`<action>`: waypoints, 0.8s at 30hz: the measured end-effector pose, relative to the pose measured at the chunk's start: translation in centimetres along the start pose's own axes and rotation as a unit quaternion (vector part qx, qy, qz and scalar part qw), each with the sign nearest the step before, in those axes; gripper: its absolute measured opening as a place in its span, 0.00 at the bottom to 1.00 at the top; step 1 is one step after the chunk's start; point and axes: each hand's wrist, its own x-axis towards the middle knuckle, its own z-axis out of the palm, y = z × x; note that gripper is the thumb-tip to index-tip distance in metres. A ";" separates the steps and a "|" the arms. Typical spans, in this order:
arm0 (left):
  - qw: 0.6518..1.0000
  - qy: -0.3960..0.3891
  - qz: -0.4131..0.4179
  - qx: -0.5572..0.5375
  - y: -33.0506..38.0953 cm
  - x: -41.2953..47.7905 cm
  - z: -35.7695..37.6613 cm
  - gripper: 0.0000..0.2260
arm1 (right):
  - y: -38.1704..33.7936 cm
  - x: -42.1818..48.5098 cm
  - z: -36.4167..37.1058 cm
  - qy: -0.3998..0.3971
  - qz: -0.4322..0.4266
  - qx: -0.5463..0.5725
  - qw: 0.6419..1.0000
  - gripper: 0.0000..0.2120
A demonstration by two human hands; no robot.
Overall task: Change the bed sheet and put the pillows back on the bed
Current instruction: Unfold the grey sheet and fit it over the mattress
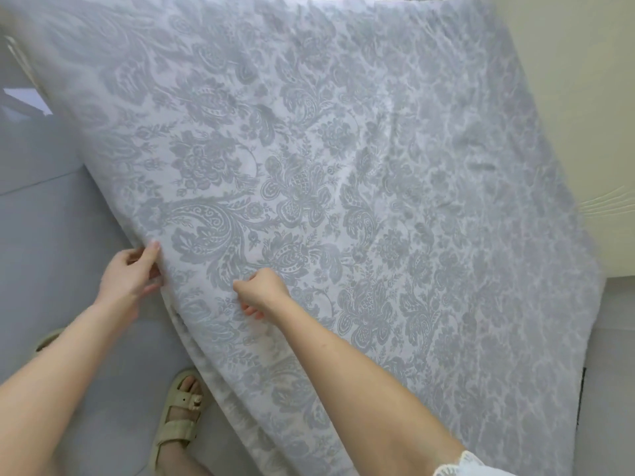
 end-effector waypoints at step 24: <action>0.989 -0.004 0.035 0.144 6.7 4.6 -3.8 0.13 | -11.4 2.7 0.8 0.044 0.018 -0.094 0.994 0.10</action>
